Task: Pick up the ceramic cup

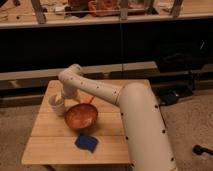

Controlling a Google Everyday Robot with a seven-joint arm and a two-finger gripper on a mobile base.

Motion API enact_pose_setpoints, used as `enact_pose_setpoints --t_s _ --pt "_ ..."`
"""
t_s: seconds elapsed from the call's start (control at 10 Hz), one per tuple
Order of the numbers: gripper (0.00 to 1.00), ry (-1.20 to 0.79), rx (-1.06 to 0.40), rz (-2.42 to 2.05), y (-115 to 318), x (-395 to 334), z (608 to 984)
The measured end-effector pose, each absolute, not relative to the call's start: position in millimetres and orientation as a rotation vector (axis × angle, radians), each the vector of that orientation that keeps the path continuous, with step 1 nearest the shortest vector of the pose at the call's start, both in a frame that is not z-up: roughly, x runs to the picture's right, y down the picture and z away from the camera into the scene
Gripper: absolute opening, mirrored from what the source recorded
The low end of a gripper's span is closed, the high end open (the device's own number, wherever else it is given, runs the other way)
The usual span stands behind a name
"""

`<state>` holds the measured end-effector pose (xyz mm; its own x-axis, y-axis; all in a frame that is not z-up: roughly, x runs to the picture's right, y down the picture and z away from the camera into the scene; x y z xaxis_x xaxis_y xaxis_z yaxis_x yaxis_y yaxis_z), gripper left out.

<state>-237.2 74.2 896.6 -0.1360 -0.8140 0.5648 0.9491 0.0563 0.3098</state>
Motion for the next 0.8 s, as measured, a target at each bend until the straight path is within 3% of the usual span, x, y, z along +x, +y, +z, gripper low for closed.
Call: enact_pose_setpoints --t_s 0.5,0.8 --pt "0.8 -0.753 -0.236 -1.554 79.7 -238.1 897.0" --pt "0.72 -0.759 -0.235 -1.558 83.2 -236.4 898.8"
